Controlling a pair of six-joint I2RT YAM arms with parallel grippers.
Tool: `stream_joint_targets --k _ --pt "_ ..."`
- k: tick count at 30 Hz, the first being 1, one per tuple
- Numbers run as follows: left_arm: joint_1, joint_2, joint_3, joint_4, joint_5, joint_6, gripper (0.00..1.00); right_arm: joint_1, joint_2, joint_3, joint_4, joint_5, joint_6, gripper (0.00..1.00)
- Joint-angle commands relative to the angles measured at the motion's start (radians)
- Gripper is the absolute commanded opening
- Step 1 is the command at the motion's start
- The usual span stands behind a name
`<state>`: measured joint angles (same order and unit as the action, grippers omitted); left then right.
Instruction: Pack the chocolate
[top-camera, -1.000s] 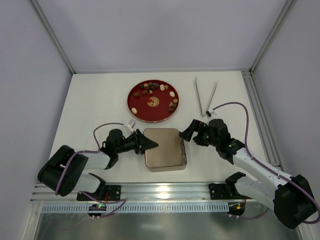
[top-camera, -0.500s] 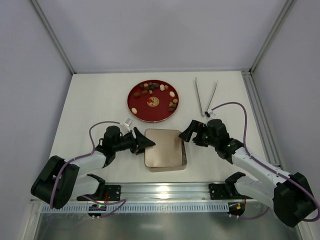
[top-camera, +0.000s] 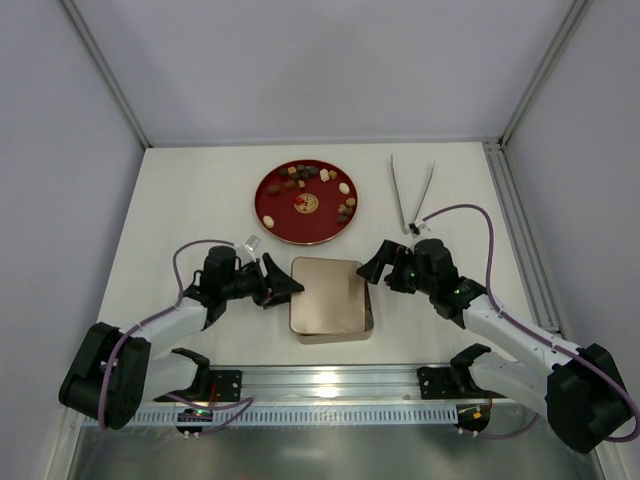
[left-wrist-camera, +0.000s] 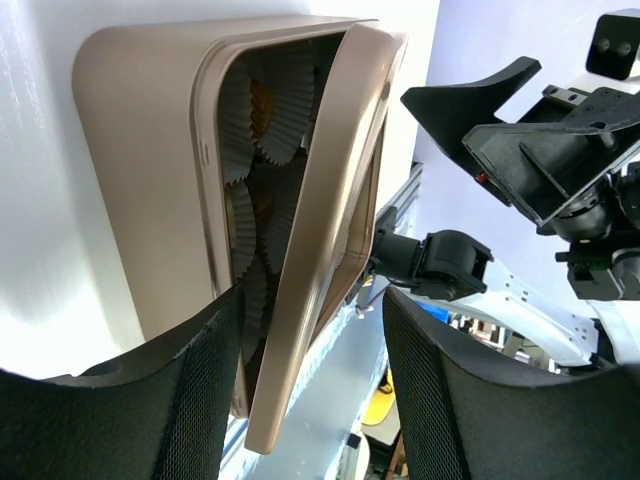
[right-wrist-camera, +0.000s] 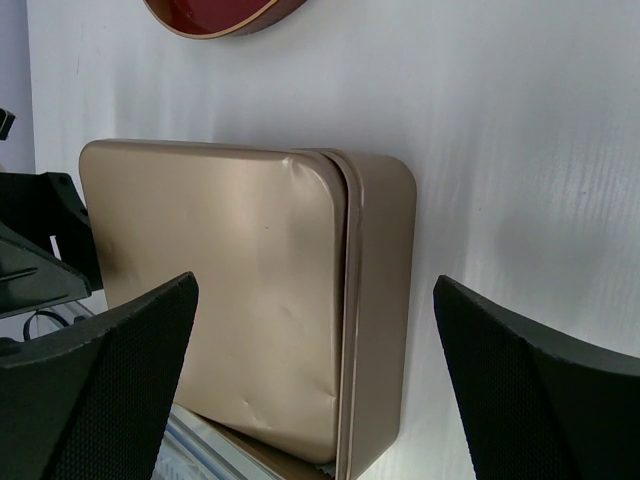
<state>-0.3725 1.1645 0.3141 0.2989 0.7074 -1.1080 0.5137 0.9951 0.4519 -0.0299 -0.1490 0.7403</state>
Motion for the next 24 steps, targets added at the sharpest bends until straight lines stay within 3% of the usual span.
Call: stream_joint_targets --k 1,9,24 --pt "0.007 -0.002 0.051 -0.125 0.0 0.089 0.57 0.009 0.004 -0.001 0.054 0.023 0.004 0.99" --pt "0.007 0.014 0.1 -0.26 -0.039 0.161 0.55 0.019 0.011 0.001 0.054 0.031 0.004 0.97" --pt "0.006 0.043 0.143 -0.354 -0.072 0.22 0.53 0.039 0.023 -0.002 0.061 0.045 0.002 0.92"
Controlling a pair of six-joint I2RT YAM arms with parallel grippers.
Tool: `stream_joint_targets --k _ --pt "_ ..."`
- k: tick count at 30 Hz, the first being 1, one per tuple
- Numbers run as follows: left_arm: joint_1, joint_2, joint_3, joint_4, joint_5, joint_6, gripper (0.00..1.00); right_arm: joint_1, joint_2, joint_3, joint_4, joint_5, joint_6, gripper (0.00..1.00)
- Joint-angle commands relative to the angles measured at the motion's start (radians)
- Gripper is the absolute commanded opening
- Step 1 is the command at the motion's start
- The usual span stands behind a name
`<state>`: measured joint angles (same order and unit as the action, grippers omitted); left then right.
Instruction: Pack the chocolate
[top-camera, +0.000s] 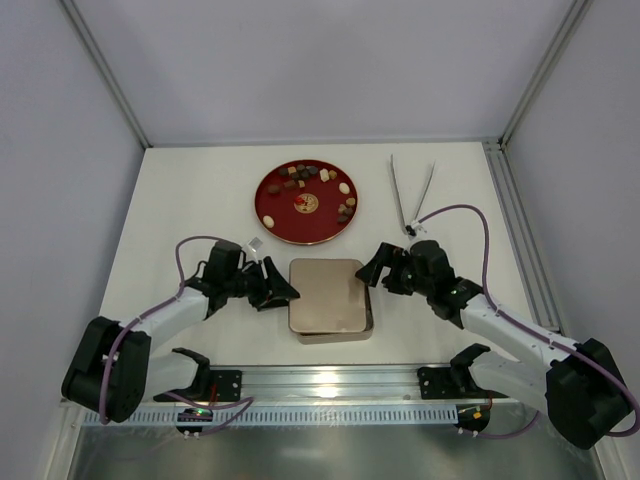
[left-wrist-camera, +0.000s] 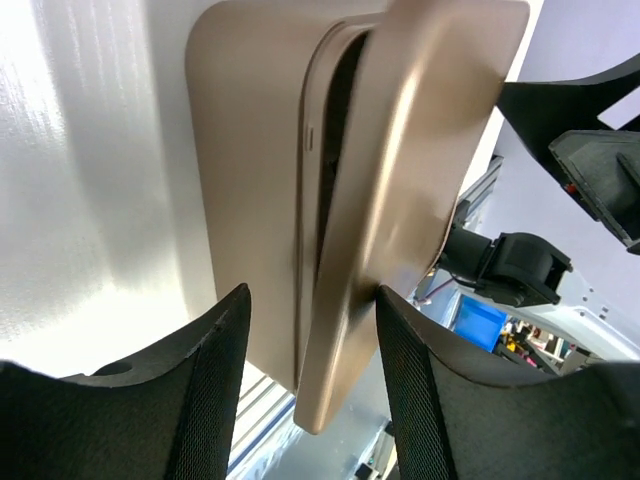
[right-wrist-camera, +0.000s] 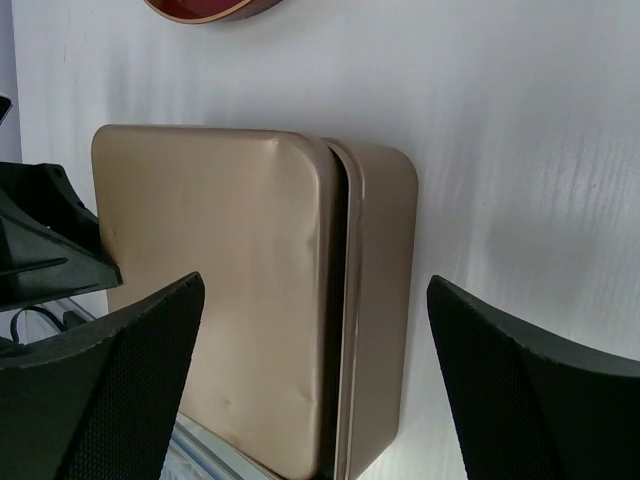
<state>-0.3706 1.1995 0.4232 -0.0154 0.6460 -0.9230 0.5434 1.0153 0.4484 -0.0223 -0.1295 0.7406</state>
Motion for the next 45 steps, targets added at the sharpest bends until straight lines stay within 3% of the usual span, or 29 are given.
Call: stream_joint_targets --k 1,18,45 --pt "0.006 0.006 0.034 -0.043 -0.012 0.035 0.52 0.012 0.003 0.001 0.053 0.027 0.002 0.91" --pt "0.001 0.032 0.097 -0.1 -0.005 0.084 0.47 0.062 0.046 0.003 0.079 0.048 0.014 0.84" --pt "-0.139 0.107 0.291 -0.38 -0.177 0.245 0.43 0.098 0.08 0.004 0.096 0.068 0.025 0.68"
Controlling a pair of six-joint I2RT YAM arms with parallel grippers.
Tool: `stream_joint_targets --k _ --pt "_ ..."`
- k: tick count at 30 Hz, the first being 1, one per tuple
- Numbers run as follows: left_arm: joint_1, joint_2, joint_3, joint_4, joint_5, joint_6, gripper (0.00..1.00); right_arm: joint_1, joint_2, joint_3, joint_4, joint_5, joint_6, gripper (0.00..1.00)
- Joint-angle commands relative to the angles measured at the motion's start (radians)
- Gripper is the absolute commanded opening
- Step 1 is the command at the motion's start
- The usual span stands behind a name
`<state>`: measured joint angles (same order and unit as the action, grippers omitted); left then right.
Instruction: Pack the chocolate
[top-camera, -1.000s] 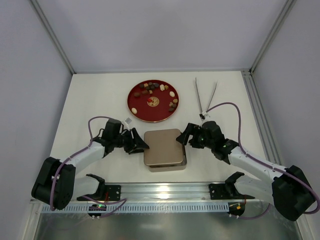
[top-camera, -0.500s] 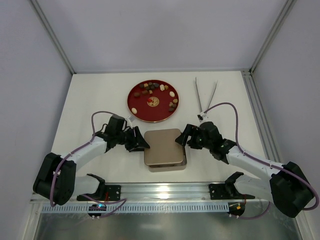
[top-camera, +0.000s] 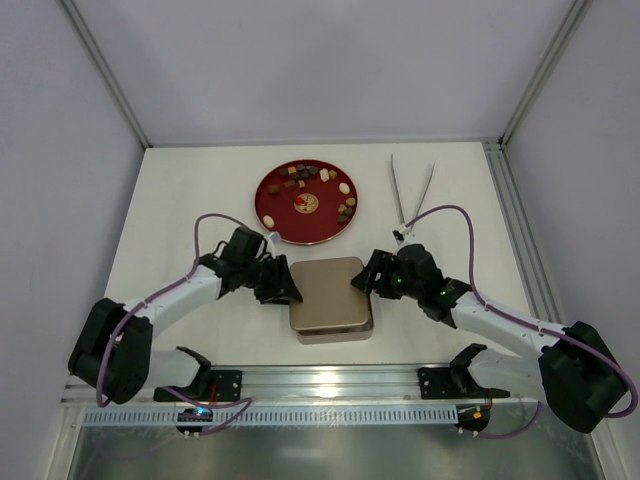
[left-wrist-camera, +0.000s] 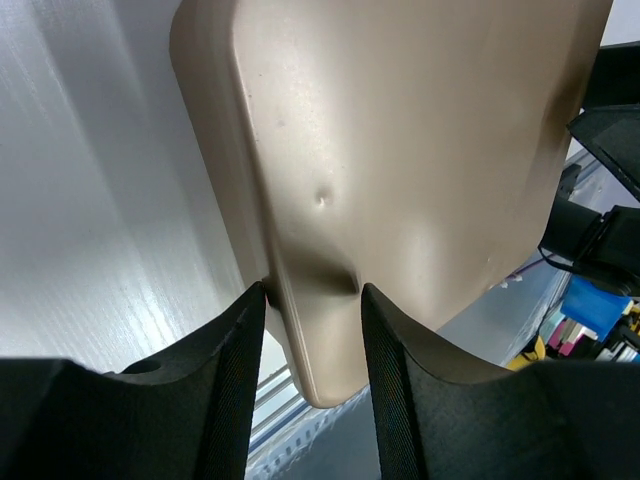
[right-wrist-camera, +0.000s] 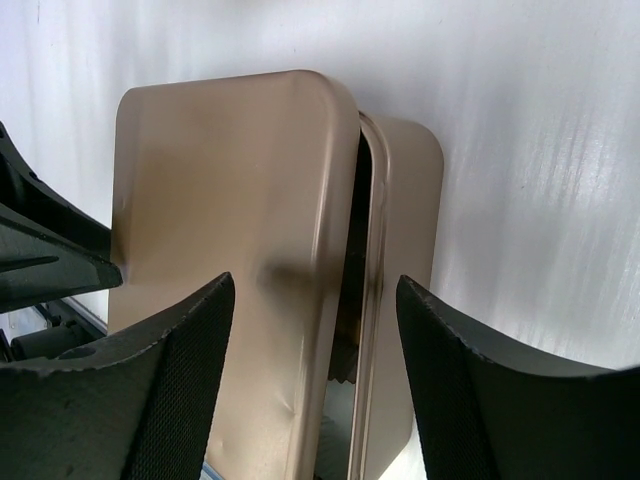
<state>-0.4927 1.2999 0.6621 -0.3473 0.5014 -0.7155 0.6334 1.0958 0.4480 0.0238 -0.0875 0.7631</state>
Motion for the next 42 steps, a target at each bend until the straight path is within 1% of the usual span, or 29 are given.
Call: stream_joint_targets --k 1,5,18,24,37,41,42 --pt "-0.02 0.01 0.057 -0.053 -0.034 0.039 0.43 0.009 -0.002 0.001 0.051 0.026 0.005 0.66" --pt "-0.044 0.016 0.086 -0.084 -0.052 0.05 0.43 0.009 -0.004 0.0 0.053 0.025 0.008 0.62" --pt "-0.096 0.027 0.14 -0.163 -0.087 0.077 0.42 0.012 -0.007 -0.023 0.068 0.019 0.015 0.56" --pt "-0.112 0.016 0.154 -0.19 -0.096 0.079 0.41 0.017 -0.008 -0.023 0.067 0.022 0.015 0.55" --pt "-0.129 0.004 0.171 -0.22 -0.101 0.083 0.41 0.037 -0.024 -0.022 0.007 0.058 -0.007 0.55" --pt "-0.135 0.001 0.175 -0.232 -0.103 0.085 0.41 0.054 -0.036 -0.003 -0.018 0.083 -0.016 0.55" --pt "-0.135 -0.001 0.179 -0.237 -0.104 0.085 0.41 0.055 -0.037 0.004 -0.056 0.083 -0.022 0.55"
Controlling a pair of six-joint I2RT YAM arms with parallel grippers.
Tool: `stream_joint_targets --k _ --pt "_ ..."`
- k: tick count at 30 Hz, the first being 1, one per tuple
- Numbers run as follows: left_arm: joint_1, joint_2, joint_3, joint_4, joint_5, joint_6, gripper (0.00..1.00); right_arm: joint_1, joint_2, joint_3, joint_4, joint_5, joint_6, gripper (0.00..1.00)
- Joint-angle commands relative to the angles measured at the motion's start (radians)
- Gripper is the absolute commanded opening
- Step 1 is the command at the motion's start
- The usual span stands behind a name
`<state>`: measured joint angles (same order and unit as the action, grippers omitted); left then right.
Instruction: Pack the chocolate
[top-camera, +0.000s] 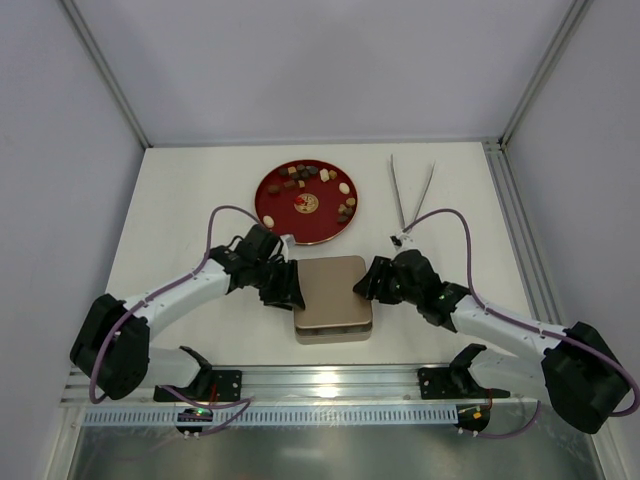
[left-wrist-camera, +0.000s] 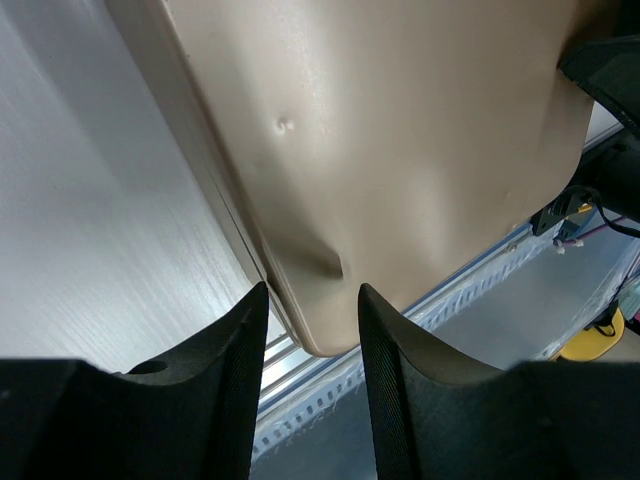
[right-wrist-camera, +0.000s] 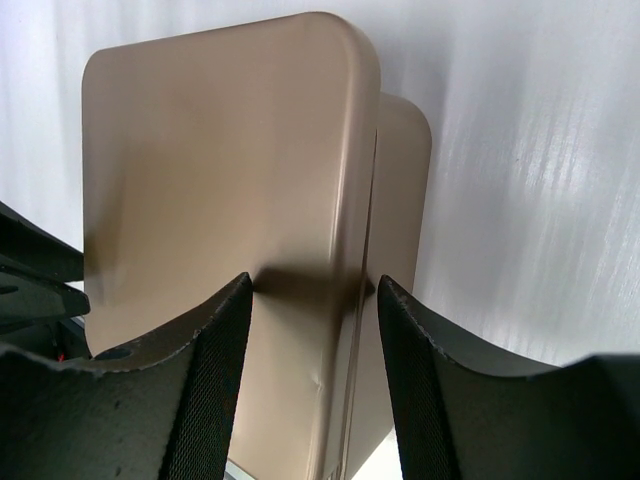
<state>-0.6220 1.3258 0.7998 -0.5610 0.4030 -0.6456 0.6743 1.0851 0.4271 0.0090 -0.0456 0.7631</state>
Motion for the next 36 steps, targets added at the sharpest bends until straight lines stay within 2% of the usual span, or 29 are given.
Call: stream_joint_targets --k 1,15,36 --pt "-0.007 -0.028 0.041 -0.023 -0.004 0.015 0.41 0.019 -0.028 0.028 -0.049 0.052 -0.024 0.55" --pt "-0.018 -0.046 0.033 -0.033 -0.009 0.006 0.4 0.073 -0.04 0.065 -0.13 0.144 -0.042 0.52" --pt "-0.045 -0.066 0.021 -0.033 0.0 -0.015 0.38 0.128 -0.096 0.093 -0.198 0.154 -0.039 0.48"
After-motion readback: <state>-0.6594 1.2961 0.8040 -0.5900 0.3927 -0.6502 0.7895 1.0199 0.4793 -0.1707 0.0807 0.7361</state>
